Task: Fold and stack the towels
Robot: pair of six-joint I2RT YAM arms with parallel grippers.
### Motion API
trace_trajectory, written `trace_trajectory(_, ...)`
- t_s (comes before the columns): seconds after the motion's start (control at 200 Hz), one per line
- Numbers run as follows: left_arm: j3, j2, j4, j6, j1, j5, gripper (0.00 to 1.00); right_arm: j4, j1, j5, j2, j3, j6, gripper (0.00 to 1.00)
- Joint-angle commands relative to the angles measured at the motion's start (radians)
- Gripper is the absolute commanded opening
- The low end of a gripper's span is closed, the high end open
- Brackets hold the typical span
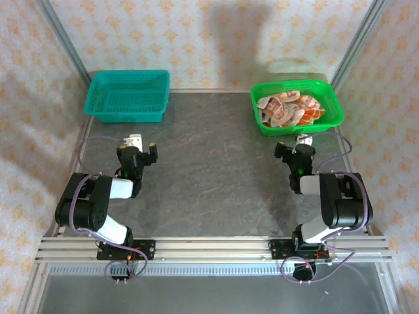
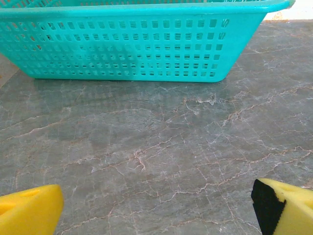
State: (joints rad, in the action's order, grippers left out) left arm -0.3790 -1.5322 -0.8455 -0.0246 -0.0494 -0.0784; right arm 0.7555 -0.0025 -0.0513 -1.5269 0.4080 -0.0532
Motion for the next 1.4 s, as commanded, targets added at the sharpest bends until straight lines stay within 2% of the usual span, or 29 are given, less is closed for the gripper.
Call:
trace_trajectory(0.0,-0.02,0.004,-0.008,0.002,0.006,-0.012,1.0,0.001,0.006,0.024,0.007,0.022,0.007,0.99)
trace_trajectory(0.946,-0.019,0.006,-0.006,0.003,0.006,-0.011,1.0,0.006,0.006,0.024,0.01,0.019,0.007,0.99)
trace_trajectory(1.026,-0.002,0.017,-0.031,-0.017,0.006,0.035,1.0,0.009,0.007,0.033,0.014,0.018,0.006,0.99)
trace_trajectory(1.086,0.015,0.037,-0.047,-0.016,0.006,0.041,1.0,-0.059,0.011,0.053,0.056,0.033,0.012,0.99)
trace_trajectory(1.226,-0.007,0.19,0.117,-0.02,-0.028,-0.07,1.0,-0.417,0.009,0.149,0.206,0.141,0.097,0.99)
trace_trajectory(1.296,-0.045,0.287,0.263,0.011,-0.053,-0.156,1.0,-0.481,0.011,0.157,0.271,0.138,0.116,0.99)
trace_trajectory(1.391,-0.118,0.388,0.496,0.147,-0.062,-0.208,1.0,-0.567,0.009,0.186,0.375,0.132,0.155,0.99)
